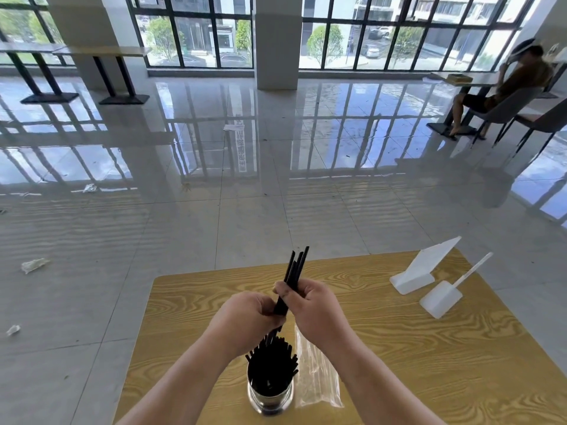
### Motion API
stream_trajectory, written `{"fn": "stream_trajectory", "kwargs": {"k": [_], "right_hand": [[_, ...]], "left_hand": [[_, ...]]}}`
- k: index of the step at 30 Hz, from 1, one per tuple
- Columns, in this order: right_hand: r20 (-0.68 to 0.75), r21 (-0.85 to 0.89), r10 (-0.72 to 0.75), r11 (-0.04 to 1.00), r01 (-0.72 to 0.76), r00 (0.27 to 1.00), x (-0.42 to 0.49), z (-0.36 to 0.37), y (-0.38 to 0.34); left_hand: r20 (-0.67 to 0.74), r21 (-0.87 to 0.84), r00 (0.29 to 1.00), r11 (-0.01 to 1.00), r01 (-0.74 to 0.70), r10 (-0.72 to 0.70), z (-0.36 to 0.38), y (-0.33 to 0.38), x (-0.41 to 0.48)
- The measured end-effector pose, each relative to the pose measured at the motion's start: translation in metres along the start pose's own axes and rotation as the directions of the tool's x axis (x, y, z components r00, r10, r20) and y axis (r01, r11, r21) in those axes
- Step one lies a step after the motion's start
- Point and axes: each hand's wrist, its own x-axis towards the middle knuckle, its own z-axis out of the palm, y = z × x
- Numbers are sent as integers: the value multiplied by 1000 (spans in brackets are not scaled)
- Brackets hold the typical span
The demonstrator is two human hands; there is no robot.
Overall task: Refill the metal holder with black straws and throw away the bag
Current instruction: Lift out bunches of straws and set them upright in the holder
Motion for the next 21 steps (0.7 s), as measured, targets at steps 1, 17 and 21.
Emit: {"fn": "stream_trajectory", "kwargs": {"k": [1,17,21], "right_hand": [[-25,-145,-56,988,52,998,-2,0,0],[196,-532,129,847,-5,972,-38,26,83],[77,-505,123,861,-68,989,-32,22,94]], "left_hand": [[-29,38,1000,999,0,1,2,-3,1],[-96,162,982,971,178,-164,47,-86,-9],[-76,137,980,972,192,-183,55,-95,-3]]}}
